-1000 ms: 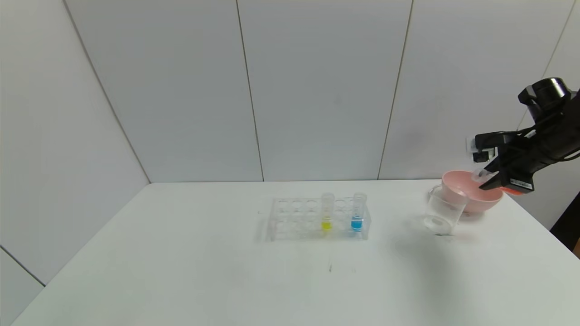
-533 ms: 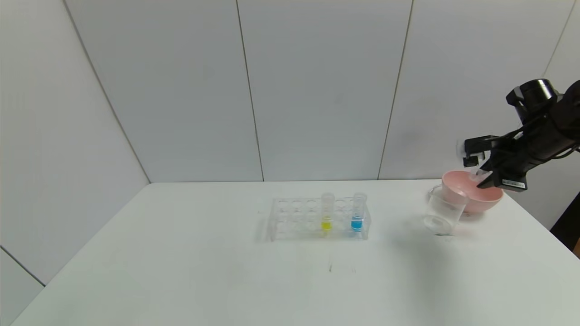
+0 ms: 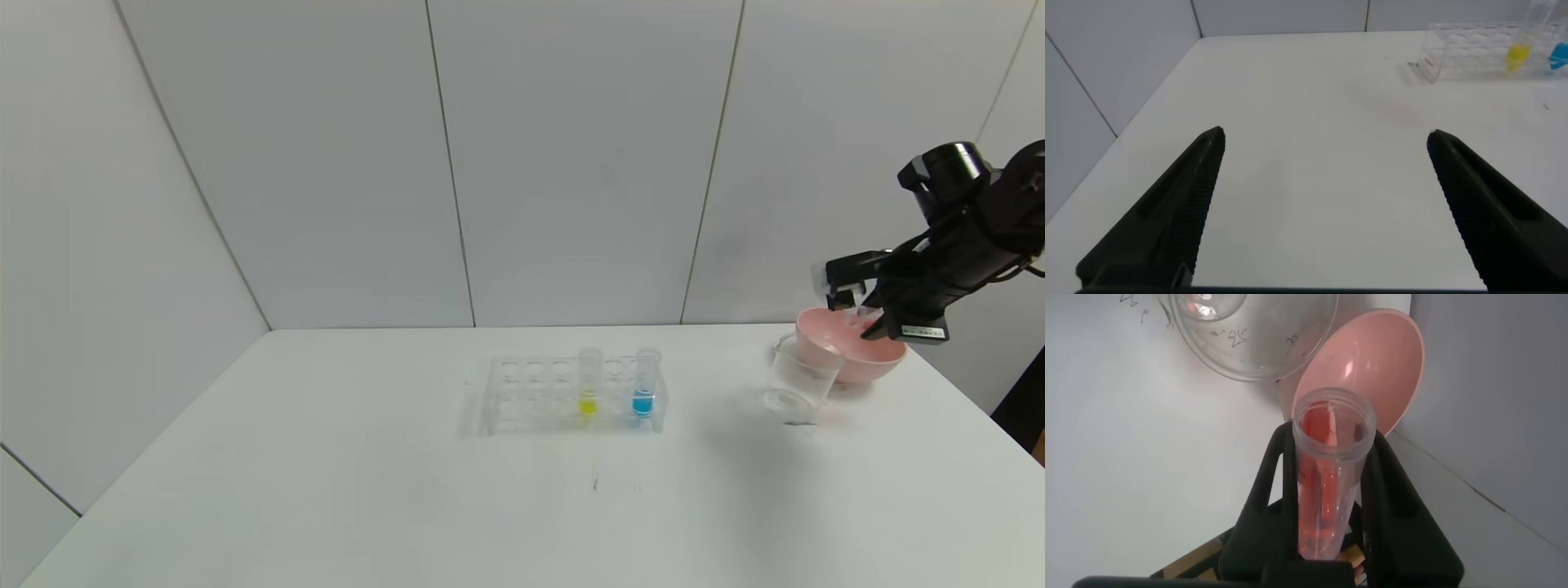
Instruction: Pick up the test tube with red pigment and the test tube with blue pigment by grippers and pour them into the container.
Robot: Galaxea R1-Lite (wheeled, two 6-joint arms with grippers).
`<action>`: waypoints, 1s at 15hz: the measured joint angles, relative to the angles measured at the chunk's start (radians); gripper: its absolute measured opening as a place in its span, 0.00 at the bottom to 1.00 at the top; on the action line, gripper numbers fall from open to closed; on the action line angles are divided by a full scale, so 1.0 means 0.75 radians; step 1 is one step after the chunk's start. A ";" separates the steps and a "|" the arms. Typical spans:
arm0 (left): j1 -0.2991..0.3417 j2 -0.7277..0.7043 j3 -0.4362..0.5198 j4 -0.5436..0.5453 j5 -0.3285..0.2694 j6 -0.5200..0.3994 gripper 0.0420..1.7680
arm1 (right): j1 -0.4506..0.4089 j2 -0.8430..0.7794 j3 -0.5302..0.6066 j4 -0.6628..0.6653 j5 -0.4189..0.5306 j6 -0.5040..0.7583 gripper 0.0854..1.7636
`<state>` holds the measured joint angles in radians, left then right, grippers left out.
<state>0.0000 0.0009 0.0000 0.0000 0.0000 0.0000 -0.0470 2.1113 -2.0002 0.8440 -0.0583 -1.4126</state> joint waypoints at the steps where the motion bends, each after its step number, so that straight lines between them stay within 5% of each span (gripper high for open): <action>1: 0.000 0.000 0.000 0.000 0.000 0.000 1.00 | 0.010 -0.001 0.000 -0.001 -0.016 -0.001 0.25; 15: 0.000 0.000 0.000 0.000 0.000 0.000 1.00 | 0.090 0.016 0.000 -0.066 -0.277 -0.141 0.25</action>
<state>0.0000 0.0009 0.0000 0.0000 0.0000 0.0000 0.0202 2.1230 -2.0002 0.7949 -0.2664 -1.5185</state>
